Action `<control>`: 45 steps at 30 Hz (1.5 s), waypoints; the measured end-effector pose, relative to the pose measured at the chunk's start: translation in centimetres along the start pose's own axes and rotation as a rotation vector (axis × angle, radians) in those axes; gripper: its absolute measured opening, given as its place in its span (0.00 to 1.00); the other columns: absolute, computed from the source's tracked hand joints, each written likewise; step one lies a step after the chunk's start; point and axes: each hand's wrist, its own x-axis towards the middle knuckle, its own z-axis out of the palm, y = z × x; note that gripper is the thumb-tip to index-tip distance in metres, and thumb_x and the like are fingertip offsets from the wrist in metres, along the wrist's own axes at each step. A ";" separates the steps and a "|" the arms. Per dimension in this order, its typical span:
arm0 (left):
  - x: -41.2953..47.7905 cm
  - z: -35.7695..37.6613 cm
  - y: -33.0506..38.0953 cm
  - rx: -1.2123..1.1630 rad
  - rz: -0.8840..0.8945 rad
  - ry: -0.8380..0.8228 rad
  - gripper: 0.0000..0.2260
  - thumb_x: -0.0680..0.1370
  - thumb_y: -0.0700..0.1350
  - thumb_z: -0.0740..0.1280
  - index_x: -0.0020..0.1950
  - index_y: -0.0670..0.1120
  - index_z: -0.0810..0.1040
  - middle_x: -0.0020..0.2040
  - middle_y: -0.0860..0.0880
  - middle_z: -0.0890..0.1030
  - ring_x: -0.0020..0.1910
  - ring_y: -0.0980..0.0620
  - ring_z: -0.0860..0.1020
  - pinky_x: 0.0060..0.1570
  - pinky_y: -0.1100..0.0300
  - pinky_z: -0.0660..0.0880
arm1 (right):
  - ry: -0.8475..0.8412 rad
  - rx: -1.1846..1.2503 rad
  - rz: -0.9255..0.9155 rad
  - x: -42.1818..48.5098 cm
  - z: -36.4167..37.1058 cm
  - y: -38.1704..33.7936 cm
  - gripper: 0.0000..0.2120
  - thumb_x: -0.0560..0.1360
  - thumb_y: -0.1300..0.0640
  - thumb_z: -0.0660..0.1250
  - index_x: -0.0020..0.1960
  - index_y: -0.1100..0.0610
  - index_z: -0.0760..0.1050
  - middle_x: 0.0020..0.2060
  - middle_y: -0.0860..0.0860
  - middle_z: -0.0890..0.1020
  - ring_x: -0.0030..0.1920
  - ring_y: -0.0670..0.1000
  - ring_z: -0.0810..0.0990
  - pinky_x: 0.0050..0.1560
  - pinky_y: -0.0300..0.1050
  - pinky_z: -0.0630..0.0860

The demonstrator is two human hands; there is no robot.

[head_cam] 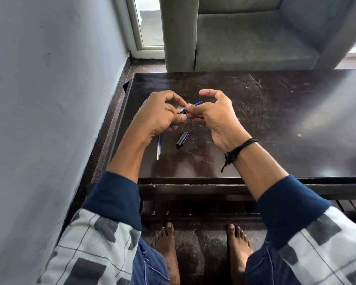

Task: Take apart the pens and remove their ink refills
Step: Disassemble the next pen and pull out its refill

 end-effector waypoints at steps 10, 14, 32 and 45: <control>0.2 -0.5 -0.3 -0.012 -0.038 0.056 0.07 0.76 0.36 0.73 0.52 0.43 0.82 0.38 0.45 0.87 0.33 0.53 0.79 0.40 0.57 0.80 | 0.069 -0.400 -0.109 2.1 -3.8 -1.9 0.22 0.70 0.55 0.81 0.59 0.57 0.75 0.41 0.52 0.83 0.34 0.49 0.81 0.39 0.44 0.78; 0.6 -0.4 -0.7 -0.027 -0.050 0.060 0.06 0.76 0.37 0.74 0.51 0.44 0.82 0.39 0.45 0.87 0.31 0.54 0.78 0.38 0.58 0.79 | 0.020 -1.010 -0.092 2.7 -5.0 -1.4 0.08 0.68 0.54 0.80 0.40 0.51 0.81 0.37 0.48 0.83 0.42 0.51 0.81 0.45 0.43 0.72; 0.7 -0.1 -1.1 -0.028 -0.073 0.035 0.05 0.77 0.37 0.73 0.52 0.43 0.82 0.41 0.42 0.87 0.30 0.55 0.79 0.31 0.66 0.76 | -0.143 -1.558 -0.123 1.0 -2.5 1.3 0.09 0.70 0.63 0.71 0.50 0.55 0.80 0.49 0.57 0.83 0.51 0.63 0.81 0.48 0.50 0.77; 0.4 0.1 -0.8 -0.036 -0.082 -0.063 0.06 0.78 0.36 0.72 0.53 0.44 0.83 0.42 0.43 0.87 0.37 0.52 0.80 0.40 0.60 0.80 | 0.105 -0.028 0.055 1.8 -2.6 -1.4 0.03 0.79 0.67 0.68 0.53 0.65 0.79 0.40 0.58 0.81 0.35 0.53 0.85 0.33 0.39 0.81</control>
